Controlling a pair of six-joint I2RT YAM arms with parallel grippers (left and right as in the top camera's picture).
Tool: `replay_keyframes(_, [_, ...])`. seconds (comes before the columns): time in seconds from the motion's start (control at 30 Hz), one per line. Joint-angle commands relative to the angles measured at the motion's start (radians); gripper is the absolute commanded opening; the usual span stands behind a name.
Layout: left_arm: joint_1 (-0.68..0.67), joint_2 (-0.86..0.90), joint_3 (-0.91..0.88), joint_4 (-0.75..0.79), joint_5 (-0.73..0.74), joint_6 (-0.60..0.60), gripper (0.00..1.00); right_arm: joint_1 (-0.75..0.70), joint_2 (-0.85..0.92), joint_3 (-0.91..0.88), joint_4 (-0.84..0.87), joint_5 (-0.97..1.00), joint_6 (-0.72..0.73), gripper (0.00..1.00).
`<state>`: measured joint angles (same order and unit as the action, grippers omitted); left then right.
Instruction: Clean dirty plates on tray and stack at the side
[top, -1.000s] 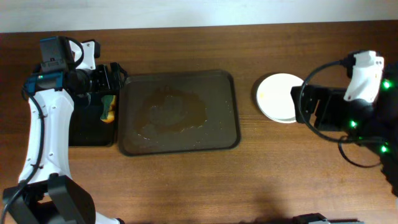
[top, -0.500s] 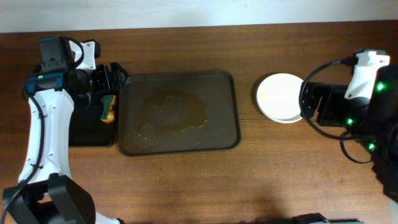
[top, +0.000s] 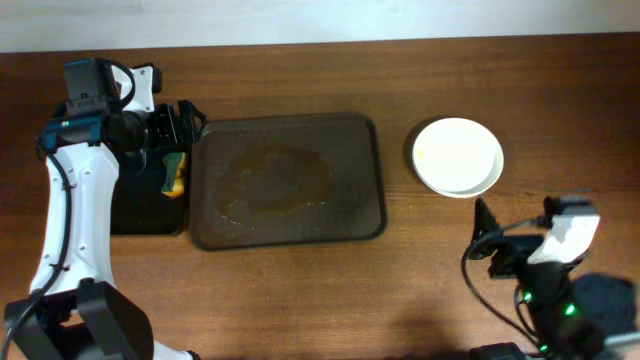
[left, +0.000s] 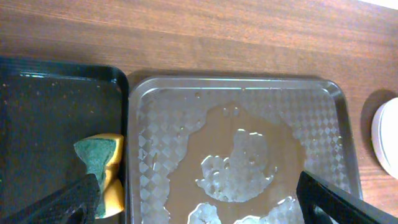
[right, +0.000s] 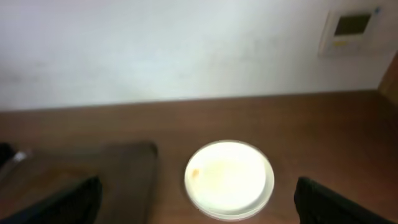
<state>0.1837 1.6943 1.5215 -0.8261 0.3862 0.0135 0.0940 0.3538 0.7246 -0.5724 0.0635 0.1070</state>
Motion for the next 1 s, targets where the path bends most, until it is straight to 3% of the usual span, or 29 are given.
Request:
replay_keyframes(0.0, [0.0,0.002,0.007,0.002,0.01,-0.002,0.99,-0.037,-0.15,-0.216,0.125,0.0,-0.003,0.98])
replay_keyframes(0.23, [0.0,0.002,0.007,0.002,0.01,-0.002,0.99,-0.042,-0.311,-0.536,0.455,-0.033,-0.002,0.98])
replay_keyframes(0.57, [0.0,0.002,0.007,0.002,0.01,-0.002,0.99,-0.042,-0.351,-0.689,0.616,-0.031,-0.003,0.98])
replay_keyframes(0.97, [0.0,0.002,0.007,0.002,0.01,-0.002,0.99,-0.042,-0.34,-0.719,0.5,-0.138,-0.029,0.98])
